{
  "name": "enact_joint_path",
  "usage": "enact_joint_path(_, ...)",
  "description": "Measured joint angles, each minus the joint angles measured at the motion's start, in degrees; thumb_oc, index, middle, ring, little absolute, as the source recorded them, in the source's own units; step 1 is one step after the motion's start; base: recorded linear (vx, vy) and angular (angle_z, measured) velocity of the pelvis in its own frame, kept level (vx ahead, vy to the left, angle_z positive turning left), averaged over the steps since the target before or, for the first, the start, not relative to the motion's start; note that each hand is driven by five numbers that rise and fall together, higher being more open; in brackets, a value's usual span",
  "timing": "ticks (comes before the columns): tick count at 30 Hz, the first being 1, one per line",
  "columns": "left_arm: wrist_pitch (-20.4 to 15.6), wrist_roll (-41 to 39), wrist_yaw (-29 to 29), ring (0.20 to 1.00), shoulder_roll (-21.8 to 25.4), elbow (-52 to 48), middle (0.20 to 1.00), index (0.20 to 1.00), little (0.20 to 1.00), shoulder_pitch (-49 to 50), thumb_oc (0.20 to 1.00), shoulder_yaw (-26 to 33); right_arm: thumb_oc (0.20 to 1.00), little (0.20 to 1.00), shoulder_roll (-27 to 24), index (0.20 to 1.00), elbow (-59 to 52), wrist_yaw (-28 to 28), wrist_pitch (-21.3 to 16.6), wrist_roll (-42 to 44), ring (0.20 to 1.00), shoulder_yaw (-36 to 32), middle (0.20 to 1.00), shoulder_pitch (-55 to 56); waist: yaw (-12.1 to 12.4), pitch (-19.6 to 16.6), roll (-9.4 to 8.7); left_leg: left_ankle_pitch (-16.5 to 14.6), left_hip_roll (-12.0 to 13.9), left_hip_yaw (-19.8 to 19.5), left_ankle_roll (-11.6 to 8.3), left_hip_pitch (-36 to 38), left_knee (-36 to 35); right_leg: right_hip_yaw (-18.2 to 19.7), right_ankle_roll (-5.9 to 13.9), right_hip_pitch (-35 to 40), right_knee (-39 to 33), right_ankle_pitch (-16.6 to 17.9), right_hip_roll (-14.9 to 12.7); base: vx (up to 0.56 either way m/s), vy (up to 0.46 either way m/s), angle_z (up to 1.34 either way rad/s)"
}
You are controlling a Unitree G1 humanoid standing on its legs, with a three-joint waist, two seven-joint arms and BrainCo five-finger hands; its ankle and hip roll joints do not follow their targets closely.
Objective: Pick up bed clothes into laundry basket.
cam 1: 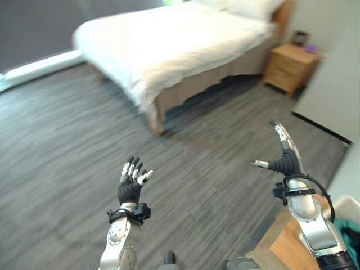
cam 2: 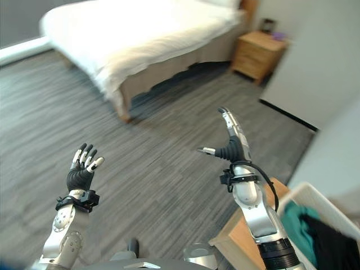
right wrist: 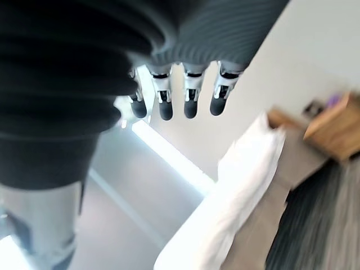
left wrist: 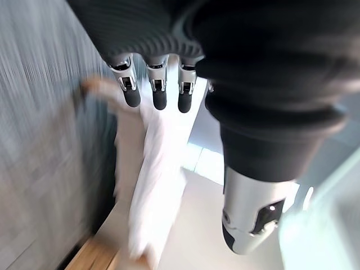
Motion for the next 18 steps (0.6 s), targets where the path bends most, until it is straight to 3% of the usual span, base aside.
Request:
enact_joint_path(1,0.4,0.0,0.1,1.0,0.1,0.0,1.0,1.0,1.0,1.2,1.0,0.3,1.0,1.0,0.0,1.0,0.0,0.1,-0.1,0.0,1.0,0.1,1.0,-0.8,0.2,0.3,-0.15,0.0,-0.3,1.3,0.0,-0.1,0.4,-0.5,0.05,-0.5,0.5,0.0,-0.2,-0.11,-0.076,0.24)
enact_joint_path(4,0.5,-0.1,0.2,1.0,0.2,-0.5,1.0,1.0,1.0,0.9,1.0,2.0,1.0,1.0,-0.3,1.0,0.1,0.1,-0.1,0.7,1.0,0.1,1.0,-3.5,0.6,0.3,1.83,-0.5,-0.2,5.7,-0.55,0.7,-2.1,-2.9,0.59,-2.1,-0.2,0.4,-0.7,-0.01,-0.016,0.12)
enact_joint_path(7,0.5,-0.1,0.1,1.0,-0.7,-0.4,1.0,1.0,1.0,-0.5,1.0,2.0,1.0,1.0,0.1,1.0,0.4,0.4,-0.1,4.1,1.0,1.0,1.0,-3.7,0.6,0.3,2.32,-0.6,-0.6,7.5,-0.89,0.6,-2.1,-4.1,0.57,-2.5,-0.1,0.5,-1.7,-0.06,-0.005,-0.11)
enact_joint_path(14,1.1,-0.1,-1.2,1.0,-0.7,0.3,1.0,1.0,1.0,0.6,1.0,1.9,1.0,1.0,0.5,1.0,1.0,4.4,0.5,15.1,1.0,3.4,1.0,-1.4,0.3,-0.6,2.65,1.0,-2.7,6.0,-1.15,1.1,-2.1,-8.9,2.55,3.1,-7.1,2.7,-5.3,-0.04,-0.01,0.24)
enact_joint_path(18,1.2,-0.1,-1.9,1.0,-0.5,0.8,1.0,1.0,1.0,0.3,1.0,2.0,1.0,1.0,1.0,1.0,1.0,5.9,0.6,18.5,1.0,3.4,1.0,-0.3,1.3,-1.7,1.08,1.1,-4.0,3.8,-1.03,0.9,-2.1,-11.4,3.09,6.8,-12.4,4.7,-6.4,-0.03,-0.014,0.3)
